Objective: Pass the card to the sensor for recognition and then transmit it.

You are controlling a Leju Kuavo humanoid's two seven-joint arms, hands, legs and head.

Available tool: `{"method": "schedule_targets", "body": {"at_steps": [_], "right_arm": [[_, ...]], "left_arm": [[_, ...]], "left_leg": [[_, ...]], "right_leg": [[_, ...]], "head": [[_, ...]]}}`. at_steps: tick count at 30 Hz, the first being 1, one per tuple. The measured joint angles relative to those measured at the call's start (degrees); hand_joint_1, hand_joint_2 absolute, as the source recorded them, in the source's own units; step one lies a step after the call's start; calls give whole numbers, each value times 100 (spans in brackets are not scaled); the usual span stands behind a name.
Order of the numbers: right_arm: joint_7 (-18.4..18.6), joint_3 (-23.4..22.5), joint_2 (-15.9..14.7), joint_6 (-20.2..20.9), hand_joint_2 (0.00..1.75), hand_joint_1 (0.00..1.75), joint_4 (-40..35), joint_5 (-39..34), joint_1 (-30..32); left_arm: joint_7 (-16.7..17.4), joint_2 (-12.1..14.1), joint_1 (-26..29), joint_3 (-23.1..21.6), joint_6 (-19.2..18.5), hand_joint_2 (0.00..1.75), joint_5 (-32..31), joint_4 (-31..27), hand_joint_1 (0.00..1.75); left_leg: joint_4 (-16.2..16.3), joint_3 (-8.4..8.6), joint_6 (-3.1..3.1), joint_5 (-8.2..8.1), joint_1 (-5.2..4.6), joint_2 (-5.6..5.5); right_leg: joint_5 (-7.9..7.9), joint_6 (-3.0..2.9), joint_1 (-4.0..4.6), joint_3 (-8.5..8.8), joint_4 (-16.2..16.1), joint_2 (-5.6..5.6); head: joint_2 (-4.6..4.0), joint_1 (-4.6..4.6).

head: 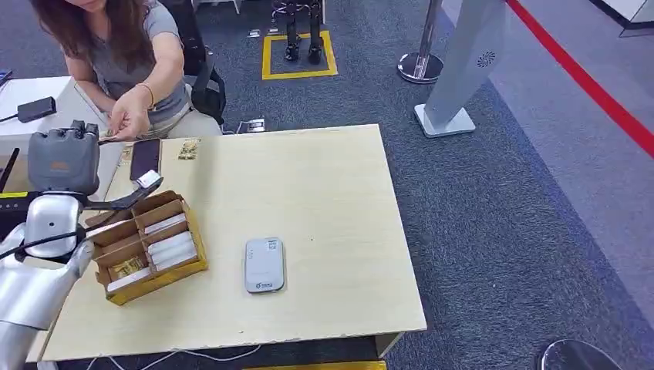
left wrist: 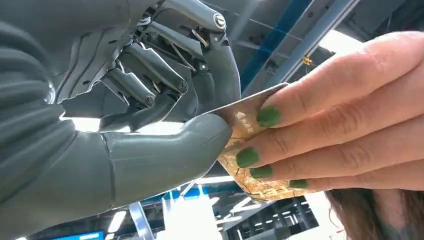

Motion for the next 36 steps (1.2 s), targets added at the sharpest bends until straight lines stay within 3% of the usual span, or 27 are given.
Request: {"method": "schedule_targets", "body": {"at_steps": [1, 2, 13, 17, 23, 26, 30, 36], "right_arm": [[0, -2, 2, 2, 0, 0, 0, -2, 0], [0, 0, 4, 7, 0, 0, 0, -4, 0], [-53, -2, 11, -35, 0, 0, 0, -100, 0], [-50, -6, 11, -35, 0, 0, -2, -140, 6], [-50, -20, 11, -31, 0, 0, -2, -210, 27], [-44, -59, 11, -31, 0, 0, -2, -290, 30], [-44, -140, 11, -33, 0, 0, -7, -400, 39], [-79, -275, 11, -39, 0, 0, -9, -509, 62]], "left_arm": [[-2, -2, -2, -9, 0, 175, 0, 15, 154], [-4, -4, -3, -20, 0, 175, 0, 22, 0], [-153, -66, 66, -28, 413, 175, 0, 85, 0], [-892, -362, 423, 436, 400, 175, 7, -471, 0], [-1493, -831, 761, 1135, 271, 175, 368, -1279, 0], [-1889, -1128, 1037, 1427, -45, 175, 1417, -1913, 0], [-2431, -1436, 1394, 1661, -646, 175, 3443, -2643, 0], [-3172, -1589, 2168, 2107, -1983, 175, 7270, -3344, 0]], "left_leg": [[0, 0, 0, 0, 0, 2], [0, 0, 0, 0, 0, 3], [0, -2, 0, 0, -1, 1], [0, -4, 0, 0, -1, -3], [0, -5, 1, -1, -2, -4], [0, -6, 1, -2, -1, -3], [0, -8, 3, -3, -1, -3], [-1, -6, 2, -5, 0, -2]], "right_leg": [[0, 0, 0, -1, 0, 2], [0, 0, 0, -1, 0, 3], [0, 0, 0, 0, 0, -1], [0, 0, 0, 0, 0, -2], [-1, 1, -1, 0, -2, -5], [-1, 1, -1, 0, -2, -5], [-1, 1, -1, 0, -2, -5], [-3, 1, 0, 0, -1, -3]], "head": [[0, 0], [0, -2], [0, 0], [0, 2], [0, 2], [0, 2], [0, 2], [0, 0]]}}
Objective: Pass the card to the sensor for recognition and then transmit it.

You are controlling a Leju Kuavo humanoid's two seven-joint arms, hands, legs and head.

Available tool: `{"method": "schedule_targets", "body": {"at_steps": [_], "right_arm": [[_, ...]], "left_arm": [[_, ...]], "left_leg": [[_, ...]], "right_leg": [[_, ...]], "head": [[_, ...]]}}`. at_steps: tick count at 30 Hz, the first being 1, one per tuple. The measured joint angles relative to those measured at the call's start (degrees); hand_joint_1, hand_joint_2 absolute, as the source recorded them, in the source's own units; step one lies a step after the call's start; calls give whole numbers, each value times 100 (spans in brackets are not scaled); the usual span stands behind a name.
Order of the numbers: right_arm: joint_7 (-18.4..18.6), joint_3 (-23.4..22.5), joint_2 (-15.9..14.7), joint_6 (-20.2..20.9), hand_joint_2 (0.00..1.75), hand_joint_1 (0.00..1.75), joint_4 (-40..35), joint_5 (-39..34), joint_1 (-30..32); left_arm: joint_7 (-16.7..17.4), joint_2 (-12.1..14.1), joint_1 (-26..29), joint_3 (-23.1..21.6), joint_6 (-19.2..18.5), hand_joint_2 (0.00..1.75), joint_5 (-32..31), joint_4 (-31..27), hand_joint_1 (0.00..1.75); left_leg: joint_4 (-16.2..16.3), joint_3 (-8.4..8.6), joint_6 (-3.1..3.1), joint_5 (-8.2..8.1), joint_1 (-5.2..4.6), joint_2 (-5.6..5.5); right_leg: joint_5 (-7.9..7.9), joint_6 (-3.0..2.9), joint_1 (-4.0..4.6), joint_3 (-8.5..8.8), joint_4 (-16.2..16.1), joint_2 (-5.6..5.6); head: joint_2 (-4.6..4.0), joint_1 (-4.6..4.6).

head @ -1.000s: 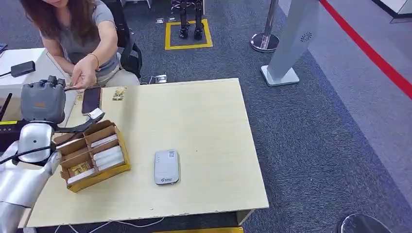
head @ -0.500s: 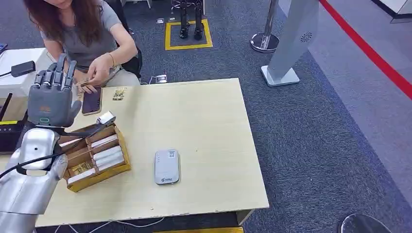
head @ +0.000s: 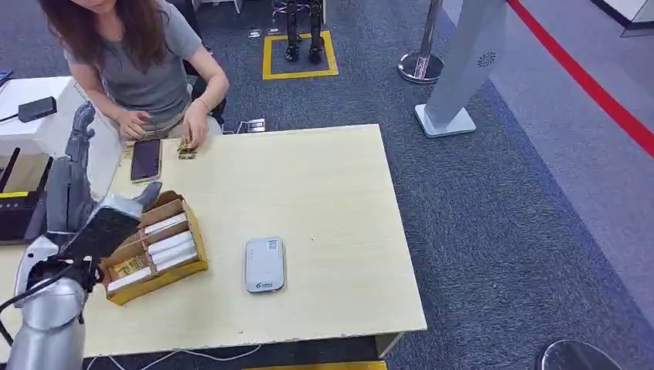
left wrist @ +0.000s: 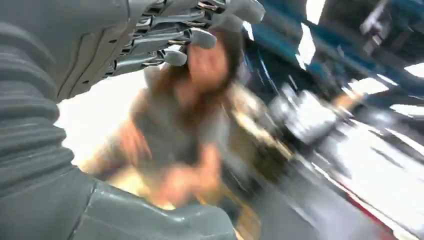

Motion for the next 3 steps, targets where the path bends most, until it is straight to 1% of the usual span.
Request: {"method": "schedule_targets", "body": {"at_steps": [2, 3], "right_arm": [[-4, -20, -2, -15, 0, 0, -2, -4, 10], [-9, -33, -2, -24, 0, 0, -2, -4, 12]], "left_arm": [[-151, 0, 261, 131, -218, 175, 659, -116, 0], [-205, 2, 382, 181, -275, 175, 840, -170, 0]], "left_leg": [[0, 0, 0, 0, 0, 0], [-1, 0, 0, 0, 0, -1]], "right_leg": [[-1, 0, 0, 0, 0, 0], [-1, 1, 0, 0, 0, 0]], "head": [[0, 0], [0, 0]]}}
